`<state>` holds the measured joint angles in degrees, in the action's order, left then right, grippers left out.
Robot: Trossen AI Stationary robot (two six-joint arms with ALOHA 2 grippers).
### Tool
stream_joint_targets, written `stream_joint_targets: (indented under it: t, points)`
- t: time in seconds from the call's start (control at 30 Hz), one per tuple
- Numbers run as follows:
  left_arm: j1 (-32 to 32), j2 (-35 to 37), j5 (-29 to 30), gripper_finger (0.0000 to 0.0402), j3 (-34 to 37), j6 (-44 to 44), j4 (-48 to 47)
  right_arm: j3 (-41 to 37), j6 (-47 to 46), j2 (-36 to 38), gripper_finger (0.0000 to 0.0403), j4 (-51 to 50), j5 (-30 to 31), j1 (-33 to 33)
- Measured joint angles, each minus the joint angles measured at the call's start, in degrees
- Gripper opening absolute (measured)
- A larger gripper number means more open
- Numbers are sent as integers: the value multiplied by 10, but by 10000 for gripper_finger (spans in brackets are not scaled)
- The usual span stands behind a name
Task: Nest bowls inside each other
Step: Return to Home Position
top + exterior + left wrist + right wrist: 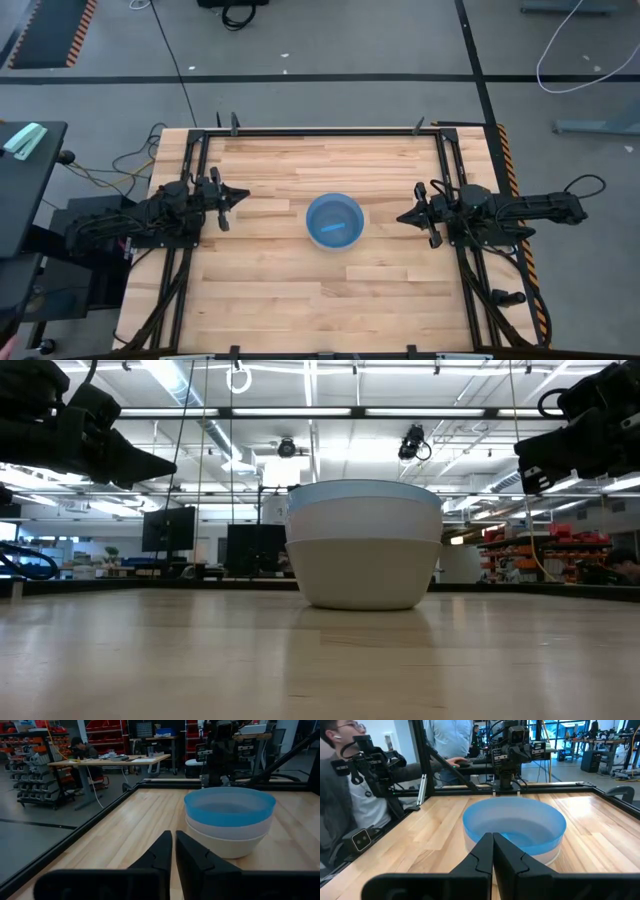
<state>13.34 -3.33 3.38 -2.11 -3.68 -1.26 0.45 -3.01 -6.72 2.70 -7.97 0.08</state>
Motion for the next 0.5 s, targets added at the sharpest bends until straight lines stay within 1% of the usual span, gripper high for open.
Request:
stream_joint_targets:
  t: [0.17, 0.5]
  points:
    - [0, 0, 0, 26, 0, 0, 0, 0, 0, 0, 14, 0, 0, 0]
    - [0, 0, 0, 38, 0, 0, 0, 0, 0, 0, 14, 0, 0, 0]
